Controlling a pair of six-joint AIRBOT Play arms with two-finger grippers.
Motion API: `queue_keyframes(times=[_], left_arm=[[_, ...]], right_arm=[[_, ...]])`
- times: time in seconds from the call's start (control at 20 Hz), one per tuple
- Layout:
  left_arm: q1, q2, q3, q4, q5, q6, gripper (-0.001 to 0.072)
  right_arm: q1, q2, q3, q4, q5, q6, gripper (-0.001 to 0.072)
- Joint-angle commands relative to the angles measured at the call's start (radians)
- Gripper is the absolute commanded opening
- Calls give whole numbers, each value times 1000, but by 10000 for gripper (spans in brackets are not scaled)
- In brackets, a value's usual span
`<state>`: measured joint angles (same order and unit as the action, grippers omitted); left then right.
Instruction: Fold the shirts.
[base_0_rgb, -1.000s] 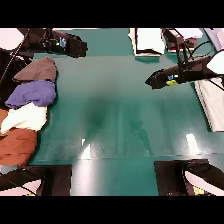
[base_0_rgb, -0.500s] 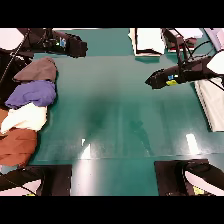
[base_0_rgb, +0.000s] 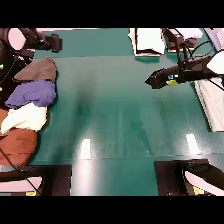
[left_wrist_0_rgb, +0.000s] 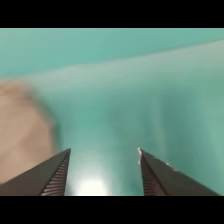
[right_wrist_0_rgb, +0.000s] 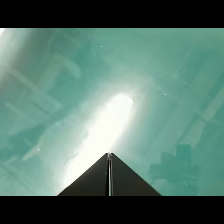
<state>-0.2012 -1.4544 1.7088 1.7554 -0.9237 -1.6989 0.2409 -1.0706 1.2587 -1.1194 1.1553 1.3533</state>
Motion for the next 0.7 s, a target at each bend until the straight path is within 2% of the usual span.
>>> queue_keyframes(times=[0.0,0.3,0.55,0.6,0.65], left_arm=[[158,-143,0,28,-30,-55,520],[273,-387,0,-43,21,-54,520],[274,-432,2,-47,93,-55,517],[274,-432,10,-47,81,-55,380],[274,-431,22,-47,60,-55,141]], right_arm=[[1,0,1,0,-7,0,18],[1,0,1,0,-14,0,18],[1,0,1,0,-30,0,19],[1,0,1,1,-30,0,18],[1,1,1,0,-30,0,18]])
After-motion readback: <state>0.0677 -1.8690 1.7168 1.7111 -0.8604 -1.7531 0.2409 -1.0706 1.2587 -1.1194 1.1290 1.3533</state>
